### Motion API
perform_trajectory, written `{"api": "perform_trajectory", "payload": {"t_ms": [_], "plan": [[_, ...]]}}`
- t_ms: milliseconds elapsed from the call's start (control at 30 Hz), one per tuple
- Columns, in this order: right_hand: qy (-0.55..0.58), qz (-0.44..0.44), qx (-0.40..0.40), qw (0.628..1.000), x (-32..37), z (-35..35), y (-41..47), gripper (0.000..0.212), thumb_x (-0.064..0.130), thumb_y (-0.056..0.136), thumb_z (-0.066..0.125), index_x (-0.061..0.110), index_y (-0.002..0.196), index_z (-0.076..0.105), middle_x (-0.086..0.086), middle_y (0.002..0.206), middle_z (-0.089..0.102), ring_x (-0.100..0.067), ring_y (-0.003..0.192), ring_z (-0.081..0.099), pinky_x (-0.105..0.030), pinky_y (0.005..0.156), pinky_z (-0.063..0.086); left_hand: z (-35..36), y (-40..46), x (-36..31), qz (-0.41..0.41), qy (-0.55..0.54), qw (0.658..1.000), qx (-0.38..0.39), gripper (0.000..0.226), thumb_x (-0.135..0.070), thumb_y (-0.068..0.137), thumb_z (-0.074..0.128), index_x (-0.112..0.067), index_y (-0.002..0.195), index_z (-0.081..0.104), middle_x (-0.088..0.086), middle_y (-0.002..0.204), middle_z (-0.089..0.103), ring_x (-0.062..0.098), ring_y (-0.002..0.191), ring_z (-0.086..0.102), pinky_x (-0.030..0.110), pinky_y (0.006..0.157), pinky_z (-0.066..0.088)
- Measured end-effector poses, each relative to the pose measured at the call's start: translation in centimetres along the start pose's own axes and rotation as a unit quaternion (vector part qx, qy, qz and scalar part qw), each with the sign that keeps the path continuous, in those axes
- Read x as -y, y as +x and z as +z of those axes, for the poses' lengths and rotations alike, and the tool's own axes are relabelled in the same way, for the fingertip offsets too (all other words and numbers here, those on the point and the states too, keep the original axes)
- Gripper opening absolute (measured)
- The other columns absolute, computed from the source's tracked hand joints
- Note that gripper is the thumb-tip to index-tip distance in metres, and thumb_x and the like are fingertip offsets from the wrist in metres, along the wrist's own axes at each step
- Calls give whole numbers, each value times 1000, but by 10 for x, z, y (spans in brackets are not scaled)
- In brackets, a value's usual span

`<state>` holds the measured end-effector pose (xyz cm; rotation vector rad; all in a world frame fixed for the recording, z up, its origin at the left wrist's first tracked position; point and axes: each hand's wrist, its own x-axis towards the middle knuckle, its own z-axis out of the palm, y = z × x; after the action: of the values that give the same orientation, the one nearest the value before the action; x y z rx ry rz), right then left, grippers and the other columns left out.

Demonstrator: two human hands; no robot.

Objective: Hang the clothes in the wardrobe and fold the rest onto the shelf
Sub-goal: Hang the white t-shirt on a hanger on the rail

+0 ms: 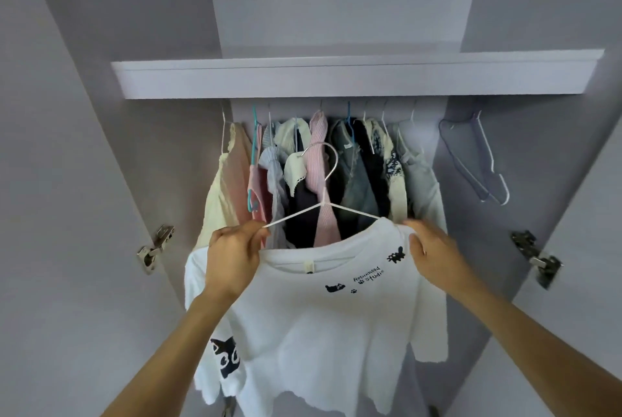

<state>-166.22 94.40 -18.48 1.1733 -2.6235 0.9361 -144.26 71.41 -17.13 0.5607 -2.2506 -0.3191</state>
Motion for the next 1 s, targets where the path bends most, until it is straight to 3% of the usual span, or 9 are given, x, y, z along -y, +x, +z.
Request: {"api": "perform_trajectory", "payload": {"t_ms": [100,233,333,433,533,633,767,900,1000], "plan": [[-17,125,25,992,-28,-2,-9,39,8,97,38,6,135,40,-17,134,48,-36,122,46,-42,98,39,6,11,3,-5,0,1000,-12,10,0,87,60,-3,84,70,11,65,68,35,55,59,39,73,46],[-60,184,-9,981,-53,-10,-11,21,11,98,38,-1,106,53,-23,102,63,-42,100,56,-36,71,36,12,20,1,15,-2,999,-31,11,1,87,60,-2,81,69,15,56,62,38,48,55,35,63,44],[-67,219,-75,970,-66,-22,-16,24,11,97,39,-3,104,57,-26,100,64,-43,99,57,-39,75,41,15,22,6,0,-8,1000,-29,11,3,86,60,0,81,69,19,60,63,39,51,56,33,59,44],[-99,252,-80,959,-70,-30,-25,24,16,95,43,8,111,59,-20,108,64,-40,102,58,-41,82,45,19,19,7,19,-56,998,-19,14,5,87,58,1,79,68,14,66,65,33,57,58,32,61,44],[-57,183,-54,980,-57,-32,-28,45,9,87,52,15,131,48,-13,129,51,-34,118,49,-44,97,41,25,16,0,50,-118,992,8,18,8,89,55,-1,79,68,5,68,65,20,62,58,21,66,46],[-71,89,14,993,-42,-44,-28,50,14,86,54,19,135,43,-6,130,45,-29,118,48,-42,98,40,35,18,-2,20,-165,985,49,19,6,91,53,-1,84,69,1,70,62,13,65,56,3,68,39],[-197,11,28,980,-47,-74,-41,23,30,94,50,15,107,61,-4,102,60,-27,99,57,-32,76,40,57,20,-12,11,-209,972,106,16,4,90,55,0,87,71,1,77,63,10,71,58,0,71,38],[-112,68,140,981,-58,-106,-60,24,22,98,44,3,86,55,-9,75,54,-21,71,46,-30,63,31,96,24,-34,-15,-215,955,202,16,4,89,57,0,83,71,8,85,59,25,81,58,9,72,37],[-89,103,171,976,-62,-129,-76,26,15,98,44,3,76,51,-8,74,49,-18,70,42,-29,65,35,134,25,-57,-17,-157,927,341,19,-6,92,54,-5,102,71,13,106,64,26,98,59,16,82,37]]}}
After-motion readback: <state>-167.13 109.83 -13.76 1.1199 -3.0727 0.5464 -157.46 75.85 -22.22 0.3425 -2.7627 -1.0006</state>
